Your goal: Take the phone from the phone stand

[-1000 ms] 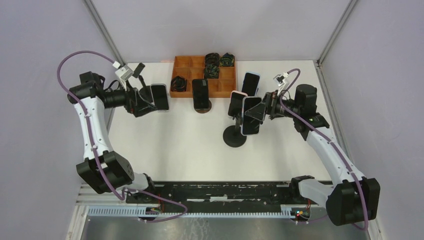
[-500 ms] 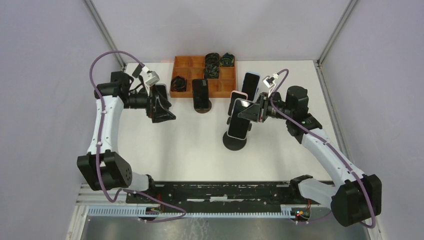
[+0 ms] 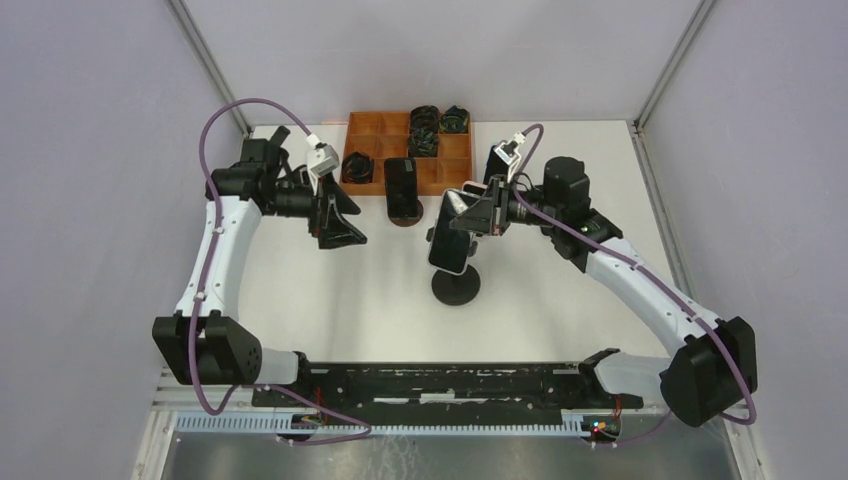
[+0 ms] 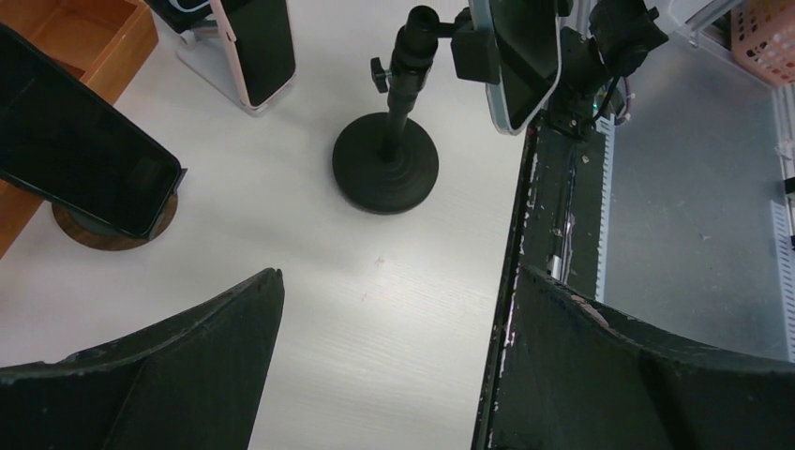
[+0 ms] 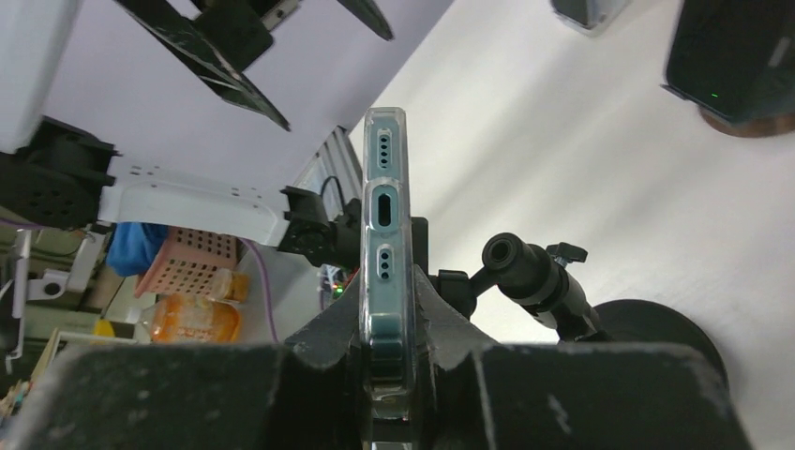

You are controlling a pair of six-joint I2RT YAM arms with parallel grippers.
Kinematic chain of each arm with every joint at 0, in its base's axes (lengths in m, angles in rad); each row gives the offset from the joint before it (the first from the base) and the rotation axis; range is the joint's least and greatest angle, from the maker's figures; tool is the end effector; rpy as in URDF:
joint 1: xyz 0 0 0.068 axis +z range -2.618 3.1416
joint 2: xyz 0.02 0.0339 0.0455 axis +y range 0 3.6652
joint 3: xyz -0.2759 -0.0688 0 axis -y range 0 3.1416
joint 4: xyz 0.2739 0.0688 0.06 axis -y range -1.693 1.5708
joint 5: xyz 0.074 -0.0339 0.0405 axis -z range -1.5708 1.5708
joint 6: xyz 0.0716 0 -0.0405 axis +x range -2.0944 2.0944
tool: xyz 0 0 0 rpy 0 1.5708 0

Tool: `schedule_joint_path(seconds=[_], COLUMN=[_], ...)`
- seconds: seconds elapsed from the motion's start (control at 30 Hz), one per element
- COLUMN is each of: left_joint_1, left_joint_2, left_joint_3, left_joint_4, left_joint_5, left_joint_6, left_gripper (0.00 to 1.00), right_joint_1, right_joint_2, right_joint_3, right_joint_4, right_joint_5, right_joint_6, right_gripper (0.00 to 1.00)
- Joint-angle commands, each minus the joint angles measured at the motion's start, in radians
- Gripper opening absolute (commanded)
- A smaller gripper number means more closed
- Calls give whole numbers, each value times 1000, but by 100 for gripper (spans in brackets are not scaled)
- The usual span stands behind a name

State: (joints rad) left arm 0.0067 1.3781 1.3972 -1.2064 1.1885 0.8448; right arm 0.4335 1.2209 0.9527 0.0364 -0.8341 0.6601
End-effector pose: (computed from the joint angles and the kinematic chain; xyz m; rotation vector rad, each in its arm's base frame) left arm 0.2780 -0.0646 0.3561 1.0988 1.7942 -1.1165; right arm 0.2720 0.1843 0.3299 -0.4435 1.9474 1.4889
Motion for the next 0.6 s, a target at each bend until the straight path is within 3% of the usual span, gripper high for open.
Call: schedule_joint_path(seconds=[0.0,0.13,0.3,0.57], left_joint_1=[-23,-24,-44,-113], left_joint_2=[-16,23,22,59], left_joint_3=[10,45,2,26], left_joint_4=[-54,-243,-259,-257], left_joint_5=[67,112,158,236], left_joint_6=[45,244,289,313], left_gripper=[100,100,98,93], right_joint_1=[51,63,72,149], right_joint_2=[-16,-17,-5,56], right_joint_3=[141,155,120,201], right_joint_4=[222,350,661,696], right_joint_5=[-44,-74,-105,-78], right_joint_6=[124,226,463,502], right_gripper=[0,0,0,0])
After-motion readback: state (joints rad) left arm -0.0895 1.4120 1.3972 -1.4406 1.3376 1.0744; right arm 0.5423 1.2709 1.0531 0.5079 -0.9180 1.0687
